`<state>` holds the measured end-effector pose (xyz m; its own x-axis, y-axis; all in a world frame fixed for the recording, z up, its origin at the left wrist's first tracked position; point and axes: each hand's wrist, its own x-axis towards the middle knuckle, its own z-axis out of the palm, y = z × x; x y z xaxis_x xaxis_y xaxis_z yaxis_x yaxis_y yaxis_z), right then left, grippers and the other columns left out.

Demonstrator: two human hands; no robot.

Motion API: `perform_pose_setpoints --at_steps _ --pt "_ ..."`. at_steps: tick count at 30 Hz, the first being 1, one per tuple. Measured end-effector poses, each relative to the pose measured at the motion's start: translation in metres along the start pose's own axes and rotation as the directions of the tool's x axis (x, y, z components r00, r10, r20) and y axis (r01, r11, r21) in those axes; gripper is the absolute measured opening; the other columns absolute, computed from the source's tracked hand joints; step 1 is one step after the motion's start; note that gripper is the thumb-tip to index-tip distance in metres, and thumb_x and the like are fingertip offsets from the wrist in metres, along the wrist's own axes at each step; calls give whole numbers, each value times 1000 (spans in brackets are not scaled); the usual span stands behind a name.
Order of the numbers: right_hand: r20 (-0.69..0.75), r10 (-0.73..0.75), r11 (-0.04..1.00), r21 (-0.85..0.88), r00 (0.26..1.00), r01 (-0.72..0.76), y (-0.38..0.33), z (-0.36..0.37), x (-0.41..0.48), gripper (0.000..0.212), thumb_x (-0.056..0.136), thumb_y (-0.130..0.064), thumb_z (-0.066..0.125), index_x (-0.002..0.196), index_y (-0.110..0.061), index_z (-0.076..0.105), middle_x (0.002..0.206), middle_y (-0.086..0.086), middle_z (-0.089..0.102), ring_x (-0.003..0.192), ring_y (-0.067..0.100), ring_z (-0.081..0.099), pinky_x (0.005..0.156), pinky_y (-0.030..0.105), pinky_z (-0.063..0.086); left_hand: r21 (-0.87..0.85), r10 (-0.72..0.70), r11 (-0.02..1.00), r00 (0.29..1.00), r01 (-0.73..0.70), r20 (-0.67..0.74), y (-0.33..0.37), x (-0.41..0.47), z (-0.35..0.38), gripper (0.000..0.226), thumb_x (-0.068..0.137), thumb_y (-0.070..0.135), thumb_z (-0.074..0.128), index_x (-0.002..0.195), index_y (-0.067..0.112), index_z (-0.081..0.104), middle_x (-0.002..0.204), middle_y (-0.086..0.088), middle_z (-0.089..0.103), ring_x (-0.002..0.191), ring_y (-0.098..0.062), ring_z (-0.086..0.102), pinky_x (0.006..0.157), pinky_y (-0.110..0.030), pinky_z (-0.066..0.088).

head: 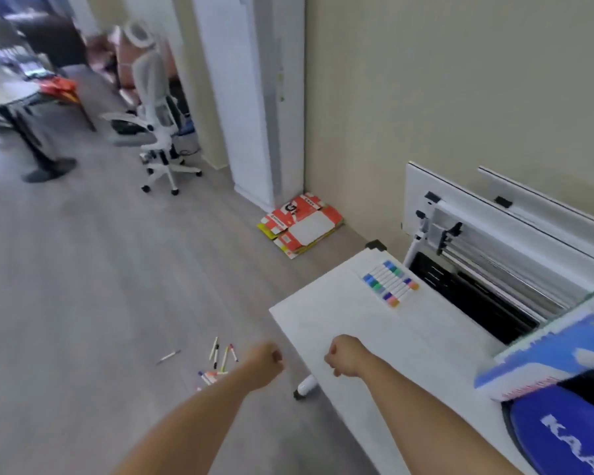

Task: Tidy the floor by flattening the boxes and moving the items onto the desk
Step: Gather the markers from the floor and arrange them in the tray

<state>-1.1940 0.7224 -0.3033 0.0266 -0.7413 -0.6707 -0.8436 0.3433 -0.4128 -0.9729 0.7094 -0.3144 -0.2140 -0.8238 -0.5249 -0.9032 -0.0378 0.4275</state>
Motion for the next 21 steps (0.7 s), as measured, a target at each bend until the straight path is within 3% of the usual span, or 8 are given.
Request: perform_pose_setpoints --at_steps 3,4,7,11,13,15,18,21 --pt "10 -68 997 -43 998 69 -72 23 16 20 88 -19 52 75 -7 62 81 18 70 72 23 64 67 30 50 -101 -104 989 995 103 4 -77 -6 -17 8 86 25 61 81 31 61 94 3 65 108 -13 62 97 -31 49" --pt "23 -86 994 -67 996 87 -96 33 21 20 89 -17 50 72 -9 58 79 15 67 71 23 61 65 29 50 -159 -144 977 990 142 -2 -108 -6 -20 11 82 25 61 74 32 59 92 2 71 111 -14 64 93 -33 53" --pt "70 -115 981 -149 991 124 -159 70 44 24 92 -15 47 68 -14 47 79 10 59 72 22 59 60 29 42 -279 -237 932 971 231 10 -184 -18 -40 18 85 11 57 76 26 58 67 10 66 83 -15 71 71 -25 58" --pt "113 -131 952 -262 985 157 -232 122 71 28 90 -13 47 63 -19 42 82 9 58 77 23 58 55 28 38 -300 -289 912 957 279 11 -280 -30 -66 23 90 9 52 74 25 55 62 11 64 65 -10 65 64 -25 54" --pt "136 -153 936 -298 979 188 -262 143 81 29 91 -15 46 63 -22 41 86 7 55 81 20 51 59 28 35 -285 -326 905 945 315 12 -324 -28 -78 22 92 11 52 76 25 54 72 6 70 65 -11 64 61 -23 51" --pt "163 -161 927 -315 973 206 -283 160 91 20 92 -17 46 74 -21 51 94 10 59 84 20 50 67 26 35 -256 -345 904 938 341 30 -354 -26 -91 13 91 13 57 87 24 58 93 1 73 85 -18 68 70 -25 53" --pt "193 -159 921 -323 968 215 -305 178 115 16 92 -17 47 94 -16 63 111 16 67 92 27 60 70 24 35 -238 -361 902 932 361 44 -376 -17 -110 14 90 12 58 96 25 59 105 1 69 96 -20 63 78 -27 52" --pt "217 -154 915 -336 964 222 -320 186 147 13 90 -17 48 83 -21 58 110 16 67 97 28 62 70 24 36 -280 -380 881 923 382 64 -391 6 -114 14 91 12 53 94 24 59 105 -4 73 97 -21 66 82 -31 56"
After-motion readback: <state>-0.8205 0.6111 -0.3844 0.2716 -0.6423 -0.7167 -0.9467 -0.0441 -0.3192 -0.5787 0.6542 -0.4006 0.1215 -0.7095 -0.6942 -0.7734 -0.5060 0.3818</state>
